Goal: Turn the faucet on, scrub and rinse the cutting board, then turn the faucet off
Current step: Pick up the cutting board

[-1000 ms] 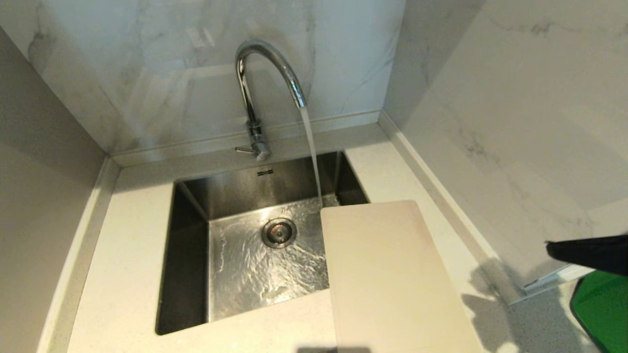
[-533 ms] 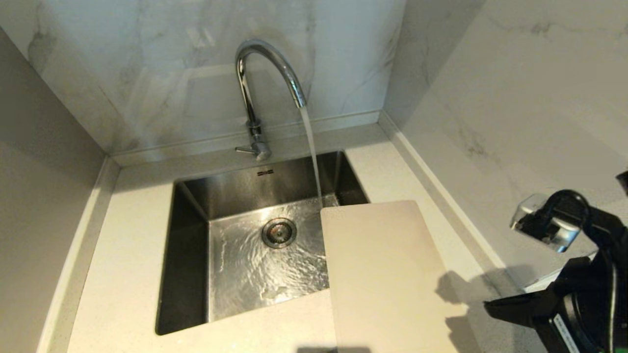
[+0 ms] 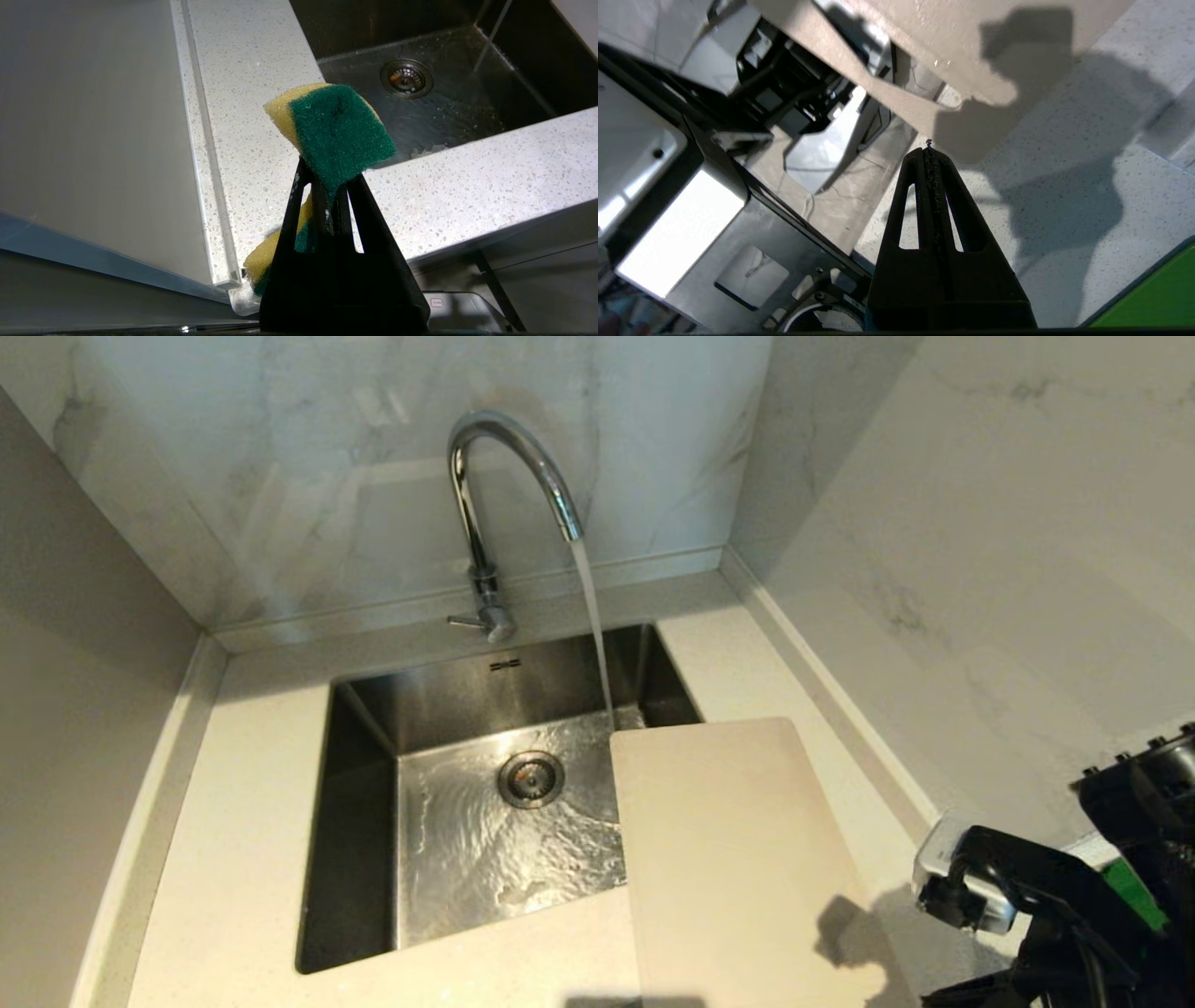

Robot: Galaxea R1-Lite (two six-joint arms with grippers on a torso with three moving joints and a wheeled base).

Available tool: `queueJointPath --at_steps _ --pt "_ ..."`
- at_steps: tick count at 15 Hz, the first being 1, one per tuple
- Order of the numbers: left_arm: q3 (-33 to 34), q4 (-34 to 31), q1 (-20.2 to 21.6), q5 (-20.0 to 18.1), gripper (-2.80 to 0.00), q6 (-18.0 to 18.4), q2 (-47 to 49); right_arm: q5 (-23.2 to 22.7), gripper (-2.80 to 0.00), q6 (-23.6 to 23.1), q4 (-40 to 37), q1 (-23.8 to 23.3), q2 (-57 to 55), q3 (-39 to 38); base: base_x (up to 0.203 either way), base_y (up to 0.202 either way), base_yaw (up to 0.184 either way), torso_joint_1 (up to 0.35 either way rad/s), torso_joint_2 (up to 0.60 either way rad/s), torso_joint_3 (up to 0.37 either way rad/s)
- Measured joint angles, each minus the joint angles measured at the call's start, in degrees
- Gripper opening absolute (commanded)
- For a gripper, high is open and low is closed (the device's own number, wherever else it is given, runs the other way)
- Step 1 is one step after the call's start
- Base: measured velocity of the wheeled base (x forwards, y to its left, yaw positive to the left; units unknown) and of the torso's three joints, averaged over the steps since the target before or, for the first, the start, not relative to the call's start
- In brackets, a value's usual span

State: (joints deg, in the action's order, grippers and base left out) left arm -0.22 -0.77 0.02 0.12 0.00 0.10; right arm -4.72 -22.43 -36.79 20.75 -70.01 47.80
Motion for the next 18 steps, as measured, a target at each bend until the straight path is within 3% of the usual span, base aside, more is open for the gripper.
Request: queueJointPath --at_steps 3,11,15,18 --pt "0.0 0.1 0.0 0.0 -2.80 0.0 0.0 5.4 -2.80 -3.9 0.1 3.9 -0.5 -2.8 0.000 0.000 0.000 0.000 0.00 0.000" --pt "0.0 0.3 0.0 0.0 -2.80 -0.1 0.0 7.6 -2.80 -17.7 3.1 10.0 -3.7 -7.4 0.000 0.000 0.000 0.000 0.00 0.000" --pt "0.0 0.2 0.0 0.0 -2.80 -0.1 0.0 8.4 -2.80 -28.3 16.3 10.7 -6.4 -14.9 0.000 0.000 0.000 0.000 0.00 0.000" --pt "0.0 0.2 0.0 0.0 -2.80 0.0 0.0 14.5 -2.80 -35.7 26.0 10.7 -7.6 -19.7 0.000 0.000 0.000 0.000 0.00 0.000"
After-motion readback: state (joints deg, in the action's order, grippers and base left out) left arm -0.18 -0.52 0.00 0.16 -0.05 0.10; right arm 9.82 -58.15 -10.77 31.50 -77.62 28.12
